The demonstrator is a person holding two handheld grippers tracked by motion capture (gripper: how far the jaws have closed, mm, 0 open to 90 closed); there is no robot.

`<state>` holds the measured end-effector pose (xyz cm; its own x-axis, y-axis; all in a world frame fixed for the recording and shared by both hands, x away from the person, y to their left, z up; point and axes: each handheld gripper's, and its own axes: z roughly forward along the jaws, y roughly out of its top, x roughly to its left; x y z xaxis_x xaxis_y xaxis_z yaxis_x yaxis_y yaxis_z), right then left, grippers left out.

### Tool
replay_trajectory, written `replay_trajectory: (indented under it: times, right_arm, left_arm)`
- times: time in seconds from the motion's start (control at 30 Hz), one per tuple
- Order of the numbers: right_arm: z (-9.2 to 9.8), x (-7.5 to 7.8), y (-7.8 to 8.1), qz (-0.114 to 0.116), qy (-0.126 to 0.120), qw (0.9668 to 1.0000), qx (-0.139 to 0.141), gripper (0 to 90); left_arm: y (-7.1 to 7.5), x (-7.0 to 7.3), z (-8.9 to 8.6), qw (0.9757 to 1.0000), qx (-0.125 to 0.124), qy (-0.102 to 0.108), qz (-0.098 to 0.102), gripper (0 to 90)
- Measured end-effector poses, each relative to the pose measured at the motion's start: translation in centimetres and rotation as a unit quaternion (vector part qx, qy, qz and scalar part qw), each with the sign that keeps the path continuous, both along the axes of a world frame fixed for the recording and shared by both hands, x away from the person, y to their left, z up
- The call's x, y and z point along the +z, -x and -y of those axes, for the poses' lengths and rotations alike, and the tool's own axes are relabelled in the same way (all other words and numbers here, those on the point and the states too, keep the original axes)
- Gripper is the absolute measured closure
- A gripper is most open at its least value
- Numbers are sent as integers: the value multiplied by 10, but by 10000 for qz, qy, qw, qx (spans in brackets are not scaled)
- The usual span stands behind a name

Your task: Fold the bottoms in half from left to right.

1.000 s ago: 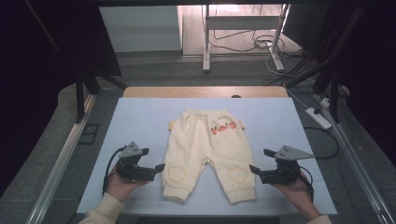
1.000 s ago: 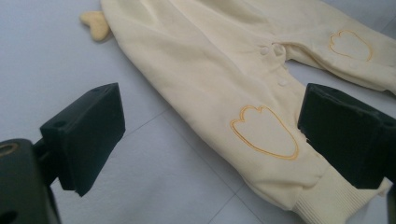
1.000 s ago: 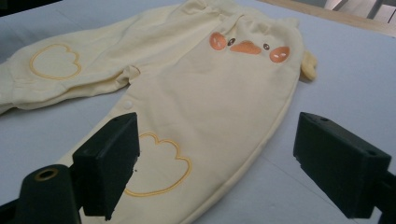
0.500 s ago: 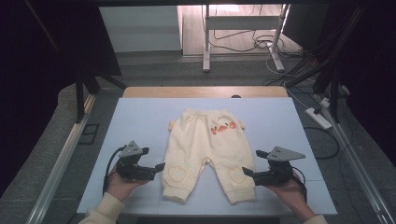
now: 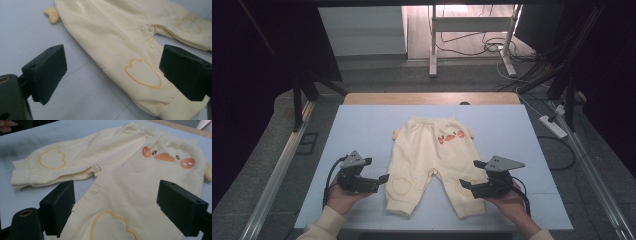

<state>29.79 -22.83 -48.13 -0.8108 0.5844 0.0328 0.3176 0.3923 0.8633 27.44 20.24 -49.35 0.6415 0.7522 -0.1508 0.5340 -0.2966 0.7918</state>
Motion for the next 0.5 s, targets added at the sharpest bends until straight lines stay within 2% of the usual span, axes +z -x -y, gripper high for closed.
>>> replay_trajectory:
  times: [0.27, 0.5]
  right_arm:
    - [-12, 0, -4, -3, -59, 9999, 115, 159]
    - [-22, -1, -4, -11, -6, 9998, 215, 159]
  left_arm:
    - [-1, -1, 1, 10000, 3, -5, -17, 79]
    - [-1, -1, 0, 10000, -3, 11, -9, 80]
